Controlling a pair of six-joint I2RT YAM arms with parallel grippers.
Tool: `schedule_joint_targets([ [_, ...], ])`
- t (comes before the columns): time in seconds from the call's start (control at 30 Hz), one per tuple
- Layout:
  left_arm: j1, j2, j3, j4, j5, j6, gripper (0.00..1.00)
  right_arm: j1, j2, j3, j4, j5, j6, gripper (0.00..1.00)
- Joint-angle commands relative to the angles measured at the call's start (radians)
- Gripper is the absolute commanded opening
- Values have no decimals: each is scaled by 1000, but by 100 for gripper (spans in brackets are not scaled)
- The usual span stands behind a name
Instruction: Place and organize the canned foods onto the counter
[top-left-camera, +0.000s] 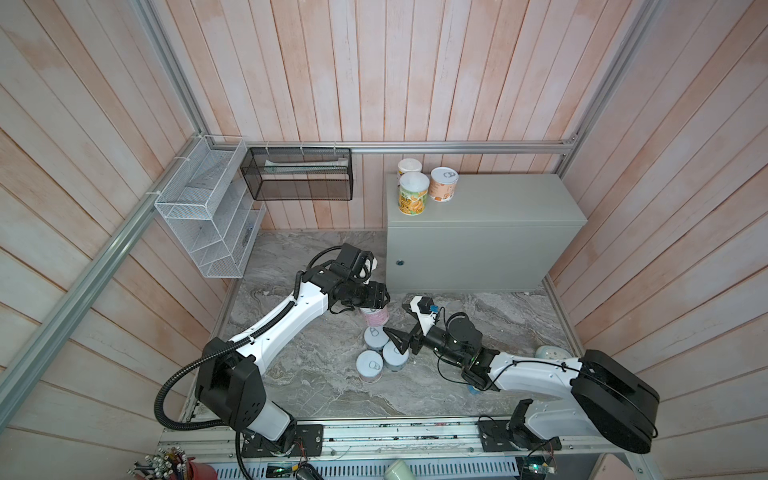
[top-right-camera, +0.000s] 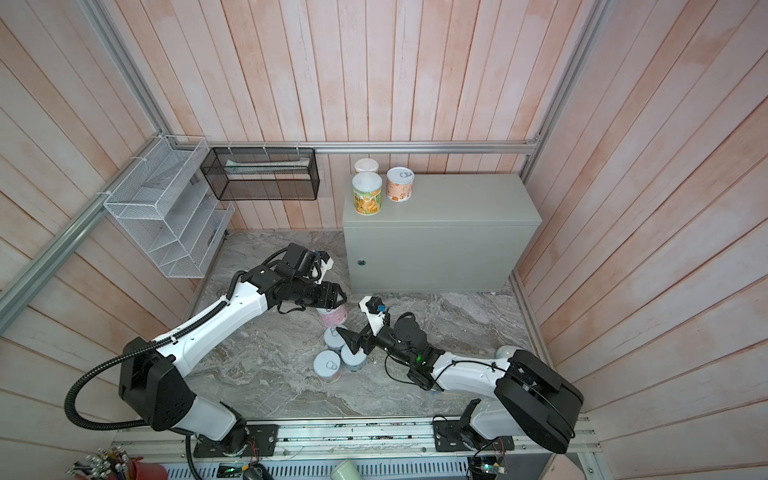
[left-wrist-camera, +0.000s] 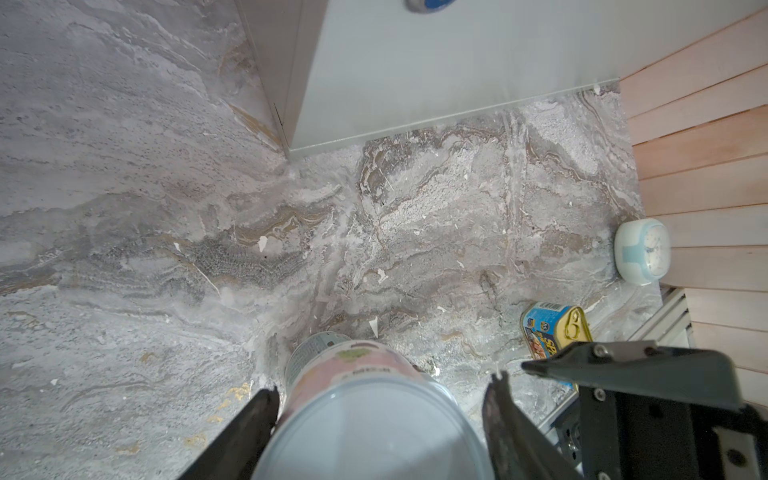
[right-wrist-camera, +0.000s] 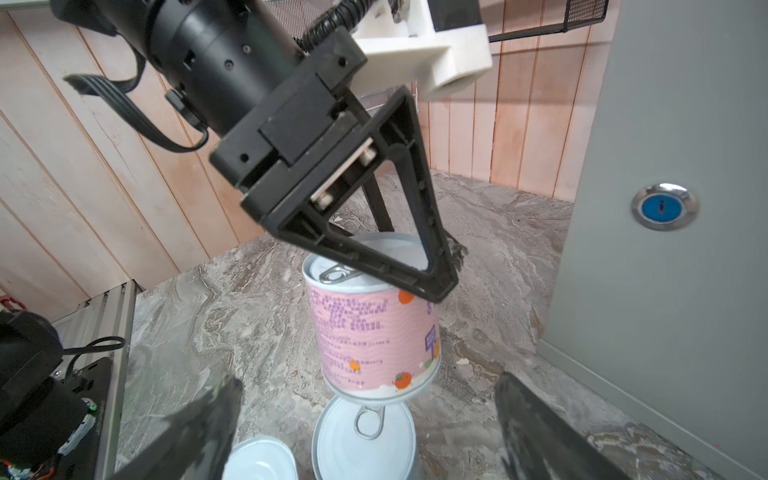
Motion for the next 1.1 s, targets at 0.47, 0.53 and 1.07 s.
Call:
schedule_joint_targets([
  [0.47,-1,7,42,22,106,-30,39,18,160,105,81,20,-22,90],
  [0.53,-2,9,43,21,109,-31,39,18,173,112,83,22,-25,90],
  [1.07,0,9,65,-6,151,-36,39,22,262,163,163,29,-13,82],
])
